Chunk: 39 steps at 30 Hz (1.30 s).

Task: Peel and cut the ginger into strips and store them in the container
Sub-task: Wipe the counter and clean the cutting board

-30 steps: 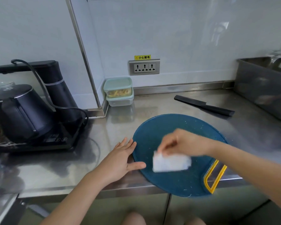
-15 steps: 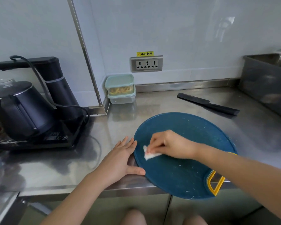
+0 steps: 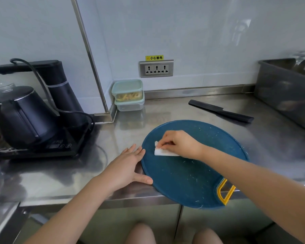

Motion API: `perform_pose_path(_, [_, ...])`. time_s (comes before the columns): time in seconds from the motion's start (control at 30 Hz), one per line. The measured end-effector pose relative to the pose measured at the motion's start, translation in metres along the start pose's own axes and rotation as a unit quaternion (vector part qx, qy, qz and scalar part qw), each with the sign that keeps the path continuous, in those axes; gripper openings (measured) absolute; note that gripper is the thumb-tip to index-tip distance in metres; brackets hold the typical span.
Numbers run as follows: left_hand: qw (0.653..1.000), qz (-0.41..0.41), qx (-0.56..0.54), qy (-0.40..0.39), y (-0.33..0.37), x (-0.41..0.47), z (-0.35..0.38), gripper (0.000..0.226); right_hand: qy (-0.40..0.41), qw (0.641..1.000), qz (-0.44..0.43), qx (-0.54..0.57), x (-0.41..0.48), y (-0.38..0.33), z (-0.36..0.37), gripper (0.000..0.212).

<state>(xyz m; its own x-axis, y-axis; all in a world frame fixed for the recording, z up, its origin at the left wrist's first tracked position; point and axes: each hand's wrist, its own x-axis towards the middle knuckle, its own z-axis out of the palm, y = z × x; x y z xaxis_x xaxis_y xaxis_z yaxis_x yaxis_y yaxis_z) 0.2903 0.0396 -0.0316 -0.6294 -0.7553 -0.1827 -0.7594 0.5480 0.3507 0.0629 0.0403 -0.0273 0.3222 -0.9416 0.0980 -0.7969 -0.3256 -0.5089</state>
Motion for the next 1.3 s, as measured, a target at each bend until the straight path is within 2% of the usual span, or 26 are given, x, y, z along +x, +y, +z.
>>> perform_pose_path(0.07, [1.0, 0.0, 0.01, 0.001, 0.001, 0.001, -0.001, 0.11, -0.078, 0.995, -0.051, 0.026, -0.026, -0.011, -0.003, 0.017])
perform_pose_path(0.13, [1.0, -0.003, 0.013, -0.002, 0.002, 0.002, -0.001, 0.111, -0.204, 0.974, -0.082, 0.056, -0.061, -0.027, -0.01, 0.017])
perform_pose_path(0.2, [1.0, -0.009, 0.009, -0.01, 0.0, 0.002, -0.001, 0.113, -0.316, 0.944, -0.049, 0.083, -0.089, -0.037, -0.025, 0.017])
perform_pose_path(0.23, [1.0, -0.011, 0.006, -0.017, 0.0, 0.002, -0.001, 0.113, -0.334, 0.936, -0.021, 0.106, -0.095, -0.036, -0.032, 0.016])
perform_pose_path(0.27, [1.0, -0.013, 0.007, -0.024, 0.0, 0.002, -0.002, 0.114, -0.314, 0.941, -0.004, 0.129, -0.093, -0.033, -0.038, 0.015])
perform_pose_path(0.3, [0.999, -0.014, 0.012, -0.031, 0.0, 0.003, -0.004, 0.114, -0.26, 0.955, 0.001, 0.143, -0.085, -0.028, -0.042, 0.015])
perform_pose_path(0.4, [0.998, -0.026, 0.034, -0.047, 0.006, 0.005, -0.008, 0.108, -0.035, 0.995, 0.025, 0.084, -0.04, 0.002, -0.044, 0.017])
perform_pose_path(0.47, [0.997, -0.034, 0.051, -0.051, 0.012, 0.005, -0.01, 0.099, 0.084, 0.991, 0.096, 0.031, -0.011, 0.025, -0.039, 0.012])
perform_pose_path(0.53, [0.995, -0.036, 0.072, -0.052, 0.018, 0.005, -0.012, 0.091, 0.136, 0.98, 0.146, 0.014, 0.009, 0.047, -0.032, 0.016])
perform_pose_path(0.63, [0.994, -0.038, 0.092, -0.049, 0.021, 0.005, -0.011, 0.088, 0.115, 0.986, 0.116, -0.025, 0.014, 0.062, -0.021, 0.023])
perform_pose_path(0.77, [0.993, -0.042, 0.088, -0.059, 0.015, 0.006, -0.013, 0.088, 0.031, 0.999, 0.006, 0.015, -0.035, 0.041, -0.021, 0.021])
perform_pose_path(0.87, [0.994, -0.044, 0.073, -0.067, 0.013, 0.006, -0.013, 0.087, -0.111, 0.986, -0.097, 0.073, -0.101, -0.004, -0.014, 0.018])
perform_pose_path(0.93, [0.994, -0.046, 0.064, -0.071, 0.013, 0.006, -0.013, 0.087, -0.221, 0.963, -0.095, 0.122, -0.129, -0.022, -0.017, 0.019])
perform_pose_path(0.97, [0.994, -0.047, 0.06, -0.074, 0.013, 0.007, -0.013, 0.086, -0.236, 0.958, -0.08, 0.144, -0.131, -0.022, -0.022, 0.02])
perform_pose_path(1.0, [0.994, -0.048, 0.058, -0.078, 0.013, 0.008, -0.014, 0.086, -0.211, 0.962, -0.058, 0.165, -0.126, -0.019, -0.029, 0.022])
perform_pose_path(1.03, [0.994, -0.047, 0.057, -0.081, 0.014, 0.01, -0.015, 0.085, -0.154, 0.972, -0.036, 0.173, -0.113, -0.015, -0.035, 0.025])
perform_pose_path(1.1, [0.993, -0.045, 0.059, -0.089, 0.016, 0.013, -0.016, 0.083, -0.034, 0.99, -0.018, 0.132, -0.075, -0.002, -0.038, 0.026])
perform_pose_path(1.13, [0.993, -0.047, 0.059, -0.093, 0.017, 0.013, -0.017, 0.082, -0.004, 0.995, -0.012, 0.1, -0.055, 0.002, -0.033, 0.023])
perform_pose_path(1.23, [0.993, -0.054, 0.061, -0.089, 0.018, 0.013, -0.017, 0.073, 0.016, 0.999, 0.011, 0.03, -0.02, 0.002, -0.004, 0.02])
perform_pose_path(1.3, [0.993, -0.059, 0.064, -0.084, 0.015, 0.014, -0.018, 0.069, -0.008, 1.0, -0.01, 0.029, -0.033, -0.015, 0.007, 0.022])
